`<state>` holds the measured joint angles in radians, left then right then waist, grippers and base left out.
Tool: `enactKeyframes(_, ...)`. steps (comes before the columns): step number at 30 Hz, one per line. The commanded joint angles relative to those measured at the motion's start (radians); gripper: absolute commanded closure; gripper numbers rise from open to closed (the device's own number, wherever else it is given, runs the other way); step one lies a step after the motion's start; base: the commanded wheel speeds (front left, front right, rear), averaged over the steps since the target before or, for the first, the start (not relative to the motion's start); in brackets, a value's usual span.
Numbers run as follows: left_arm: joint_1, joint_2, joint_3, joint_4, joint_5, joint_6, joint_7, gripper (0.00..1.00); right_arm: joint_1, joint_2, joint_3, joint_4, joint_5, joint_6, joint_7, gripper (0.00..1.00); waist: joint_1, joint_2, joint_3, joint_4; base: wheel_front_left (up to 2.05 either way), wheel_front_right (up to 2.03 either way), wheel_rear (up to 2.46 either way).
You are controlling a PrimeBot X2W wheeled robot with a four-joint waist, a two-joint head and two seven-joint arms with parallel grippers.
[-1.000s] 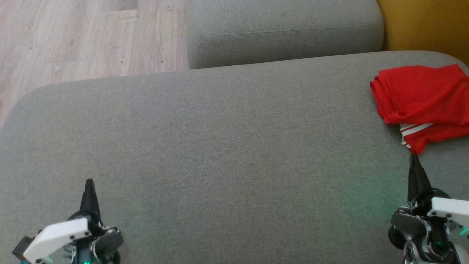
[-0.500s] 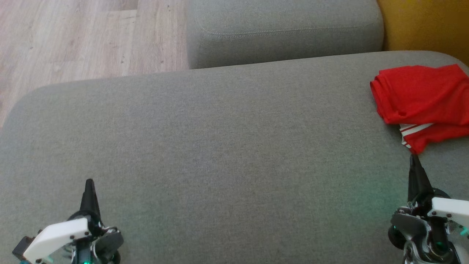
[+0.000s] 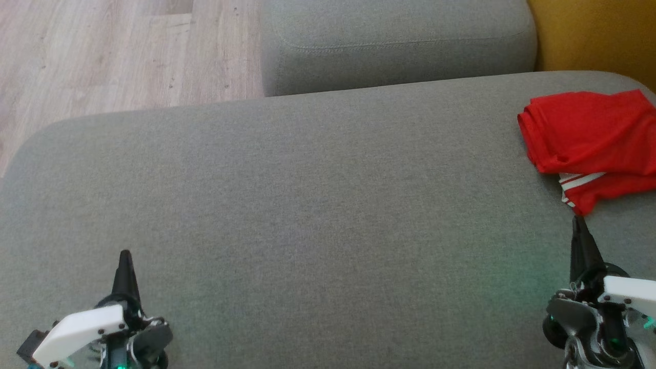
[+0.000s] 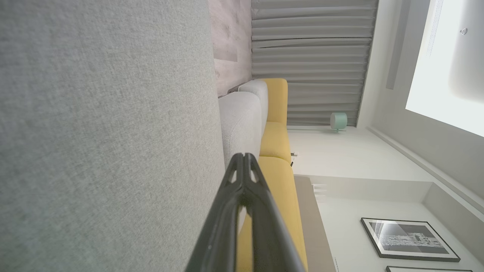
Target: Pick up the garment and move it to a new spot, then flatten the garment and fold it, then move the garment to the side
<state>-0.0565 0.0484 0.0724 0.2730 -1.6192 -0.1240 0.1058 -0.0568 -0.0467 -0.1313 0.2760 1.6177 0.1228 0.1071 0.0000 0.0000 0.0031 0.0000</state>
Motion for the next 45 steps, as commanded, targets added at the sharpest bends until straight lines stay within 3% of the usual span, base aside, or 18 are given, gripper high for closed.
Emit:
enactKeyframes(1, -0.051, 0.004, 0.040, -0.028, 0.009, -0.007, 0.006, 1.00, -0.051, -0.006, 0.020, -0.031, -0.007, 0.008, 0.004, 1.00, 0.0000, 0.0000, 0.000, 0.000, 0.00, 0.00, 0.00)
enactKeyframes(45, -0.051, 0.003, 0.041, -0.028, 0.010, -0.007, 0.007, 1.00, -0.051, -0.005, 0.018, -0.031, -0.009, 0.008, 0.006, 1.00, 0.0000, 0.0000, 0.000, 0.000, 0.00, 0.00, 0.00)
